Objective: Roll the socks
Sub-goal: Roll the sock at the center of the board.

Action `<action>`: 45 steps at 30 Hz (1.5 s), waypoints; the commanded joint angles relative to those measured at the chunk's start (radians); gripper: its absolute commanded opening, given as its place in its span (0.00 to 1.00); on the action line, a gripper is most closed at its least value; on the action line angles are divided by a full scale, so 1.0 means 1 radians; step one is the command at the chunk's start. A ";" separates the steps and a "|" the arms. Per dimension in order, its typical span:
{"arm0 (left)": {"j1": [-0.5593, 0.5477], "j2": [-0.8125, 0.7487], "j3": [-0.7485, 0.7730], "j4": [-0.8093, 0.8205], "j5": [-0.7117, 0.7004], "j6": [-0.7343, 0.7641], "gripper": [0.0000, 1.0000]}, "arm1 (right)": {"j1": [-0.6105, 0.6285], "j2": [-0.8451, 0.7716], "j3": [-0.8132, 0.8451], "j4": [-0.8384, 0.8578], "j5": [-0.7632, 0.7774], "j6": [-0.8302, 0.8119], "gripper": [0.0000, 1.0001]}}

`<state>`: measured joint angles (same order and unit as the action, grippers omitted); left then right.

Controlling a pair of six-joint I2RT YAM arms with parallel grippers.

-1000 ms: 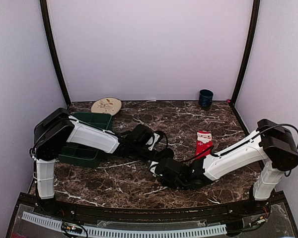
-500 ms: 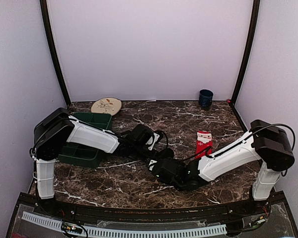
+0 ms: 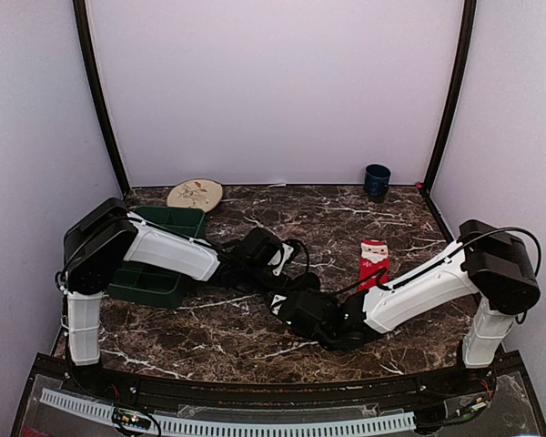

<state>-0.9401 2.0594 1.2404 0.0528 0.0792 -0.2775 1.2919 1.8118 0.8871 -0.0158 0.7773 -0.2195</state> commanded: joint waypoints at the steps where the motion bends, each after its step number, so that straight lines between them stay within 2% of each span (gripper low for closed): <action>1: -0.005 0.073 -0.034 -0.152 0.036 -0.016 0.28 | 0.007 0.005 0.012 0.040 -0.040 -0.030 0.54; 7: -0.002 0.072 -0.039 -0.152 0.042 -0.015 0.27 | -0.017 0.043 0.032 0.023 -0.073 -0.013 0.51; 12: 0.001 0.072 -0.041 -0.153 0.046 -0.012 0.27 | -0.054 0.062 0.047 0.006 -0.107 -0.001 0.44; 20: 0.010 0.071 -0.045 -0.161 0.046 -0.017 0.28 | -0.110 0.065 0.074 -0.059 -0.176 0.040 0.19; 24: 0.027 0.062 -0.055 -0.156 0.033 -0.045 0.30 | -0.121 0.050 0.070 -0.073 -0.217 0.057 0.13; 33: 0.076 0.033 -0.078 -0.158 -0.007 -0.135 0.40 | -0.137 0.003 0.061 -0.097 -0.322 0.095 0.10; 45: 0.101 -0.008 -0.109 -0.163 -0.060 -0.182 0.43 | -0.189 -0.041 0.094 -0.184 -0.491 0.145 0.09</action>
<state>-0.8558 2.0411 1.2079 0.0772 0.0803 -0.4309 1.1320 1.8030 0.9470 -0.1455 0.3847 -0.1165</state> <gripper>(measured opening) 0.425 0.096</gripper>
